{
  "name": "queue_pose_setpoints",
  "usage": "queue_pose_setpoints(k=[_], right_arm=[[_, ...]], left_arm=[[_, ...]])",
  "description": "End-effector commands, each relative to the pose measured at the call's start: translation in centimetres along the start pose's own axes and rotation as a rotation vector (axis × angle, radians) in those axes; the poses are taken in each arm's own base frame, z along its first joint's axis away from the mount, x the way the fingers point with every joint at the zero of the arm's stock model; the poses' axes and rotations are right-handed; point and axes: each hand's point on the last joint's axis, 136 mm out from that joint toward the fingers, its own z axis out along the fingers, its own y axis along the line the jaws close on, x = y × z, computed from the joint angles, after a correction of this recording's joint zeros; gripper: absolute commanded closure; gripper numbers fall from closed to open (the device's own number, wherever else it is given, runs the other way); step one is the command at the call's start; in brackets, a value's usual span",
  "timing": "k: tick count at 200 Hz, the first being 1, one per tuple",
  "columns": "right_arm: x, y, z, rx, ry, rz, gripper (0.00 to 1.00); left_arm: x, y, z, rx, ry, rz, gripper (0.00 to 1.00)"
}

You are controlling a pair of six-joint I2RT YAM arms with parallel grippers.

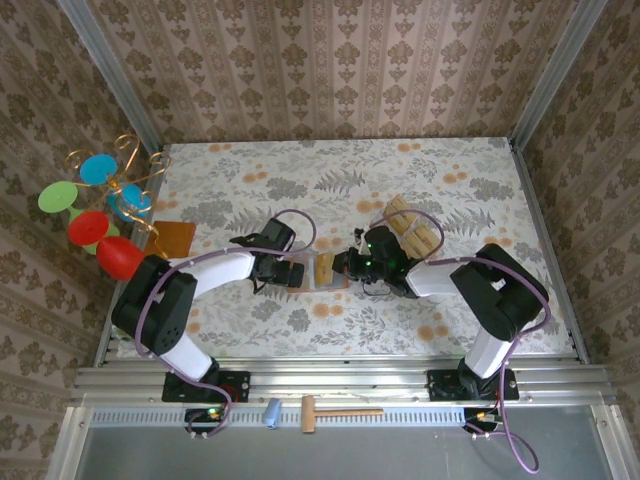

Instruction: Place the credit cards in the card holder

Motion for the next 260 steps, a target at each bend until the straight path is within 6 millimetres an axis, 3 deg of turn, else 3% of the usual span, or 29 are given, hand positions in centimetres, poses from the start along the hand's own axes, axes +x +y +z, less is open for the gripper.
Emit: queue_pose_setpoints(k=[1, 38, 69, 103, 143, 174, 213, 260], right_arm=[[0.5, -2.1, 0.1, 0.02, 0.028, 0.015, 1.0], [0.3, -4.5, -0.2, 0.046, 0.033, 0.052, 1.0], [0.5, -5.0, -0.3, 0.044, 0.042, 0.06, 1.0], [0.1, -3.7, -0.5, 0.013, 0.046, 0.038, 1.0], [-1.5, -0.1, -1.2, -0.069, 0.027, -0.013, 1.0], [-2.4, 1.7, -1.2, -0.106, 0.023, -0.05, 1.0], [-2.6, 1.9, -0.1, -0.143, 0.033, -0.058, 1.0], [-2.6, 0.7, 1.3, -0.155, 0.024, -0.042, 1.0]], left_arm=[[1.6, 1.2, 0.9, -0.045, 0.051, -0.014, 0.01], [1.9, 1.4, 1.3, -0.05, 0.071, -0.014, 0.02], [2.0, 1.4, 1.6, -0.053, 0.086, -0.007, 0.03], [2.0, 1.5, 1.6, -0.063, 0.091, -0.005, 0.03], [2.1, 1.7, 1.4, -0.072, 0.097, -0.001, 0.03], [2.2, 1.9, 1.3, -0.078, 0.099, 0.001, 0.03], [2.2, 2.0, 1.3, -0.082, 0.102, -0.001, 0.03], [2.1, 2.1, 1.5, -0.083, 0.106, -0.002, 0.03]])
